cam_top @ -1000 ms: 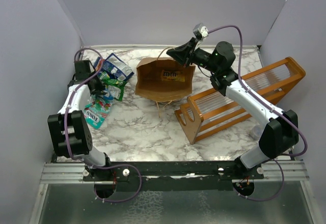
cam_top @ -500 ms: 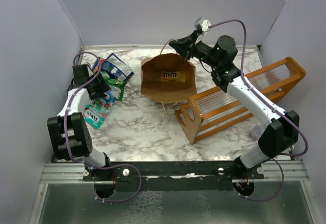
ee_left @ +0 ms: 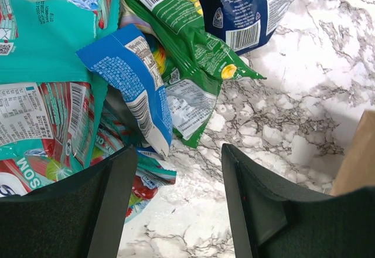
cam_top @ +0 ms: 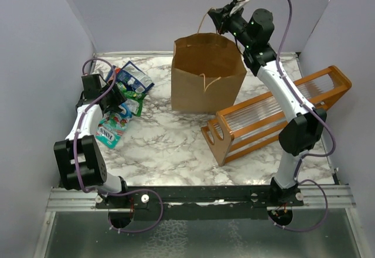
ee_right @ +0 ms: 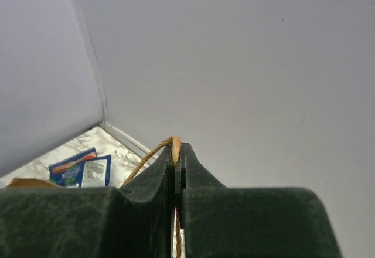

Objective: Take the snacks out of the paper bag
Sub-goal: Adjust the paper bag at the center of the board.

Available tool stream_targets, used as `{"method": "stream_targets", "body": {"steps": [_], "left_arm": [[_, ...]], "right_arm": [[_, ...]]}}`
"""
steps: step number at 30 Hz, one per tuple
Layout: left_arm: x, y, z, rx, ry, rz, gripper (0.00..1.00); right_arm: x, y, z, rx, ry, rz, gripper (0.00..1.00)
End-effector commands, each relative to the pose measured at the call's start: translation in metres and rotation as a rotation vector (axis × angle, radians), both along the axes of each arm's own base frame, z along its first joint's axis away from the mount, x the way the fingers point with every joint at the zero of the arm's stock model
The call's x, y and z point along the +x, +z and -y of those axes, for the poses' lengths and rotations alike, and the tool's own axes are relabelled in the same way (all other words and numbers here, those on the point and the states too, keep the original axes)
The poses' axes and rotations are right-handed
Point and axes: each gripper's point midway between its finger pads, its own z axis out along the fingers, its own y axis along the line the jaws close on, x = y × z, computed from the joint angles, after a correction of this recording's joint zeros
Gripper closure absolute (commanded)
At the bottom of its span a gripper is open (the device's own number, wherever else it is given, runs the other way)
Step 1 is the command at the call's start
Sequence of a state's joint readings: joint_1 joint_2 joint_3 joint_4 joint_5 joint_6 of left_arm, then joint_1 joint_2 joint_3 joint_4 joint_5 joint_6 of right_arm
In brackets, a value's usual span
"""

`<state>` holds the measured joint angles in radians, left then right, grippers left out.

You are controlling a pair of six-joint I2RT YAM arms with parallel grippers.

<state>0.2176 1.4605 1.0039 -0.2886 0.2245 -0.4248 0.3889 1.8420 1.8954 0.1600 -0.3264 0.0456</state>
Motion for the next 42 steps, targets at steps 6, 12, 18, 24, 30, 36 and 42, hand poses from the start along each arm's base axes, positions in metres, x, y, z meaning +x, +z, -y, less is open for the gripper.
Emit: {"method": "stream_targets", "body": {"steps": [6, 12, 18, 24, 30, 36, 42], "left_arm": [[0.002, 0.016, 0.008, -0.018, -0.035, 0.065, 0.37], [0.003, 0.018, 0.011, -0.03, -0.048, 0.074, 0.09], [-0.002, 0.027, 0.019, -0.033, -0.063, 0.09, 0.08], [-0.031, 0.053, 0.055, -0.174, -0.125, 0.156, 0.08], [-0.059, 0.101, 0.119, -0.36, -0.234, 0.3, 0.1], [-0.071, 0.111, 0.183, -0.604, -0.259, 0.402, 0.2], [-0.053, 0.106, 0.226, -0.676, -0.216, 0.422, 0.31]], "right_arm": [[0.014, 0.031, 0.005, -0.064, -0.081, 0.108, 0.98], [-0.008, -0.003, -0.017, -0.046, 0.081, 0.026, 0.98], [-0.047, -0.061, -0.059, 0.016, 0.283, -0.148, 0.98], [-0.084, -0.1, -0.081, 0.074, 0.412, -0.292, 0.98], [-0.098, -0.105, -0.084, 0.11, 0.464, -0.34, 0.98], [-0.109, -0.095, -0.092, 0.163, 0.53, -0.353, 0.98], [-0.118, -0.092, -0.095, 0.197, 0.55, -0.363, 0.98]]}}
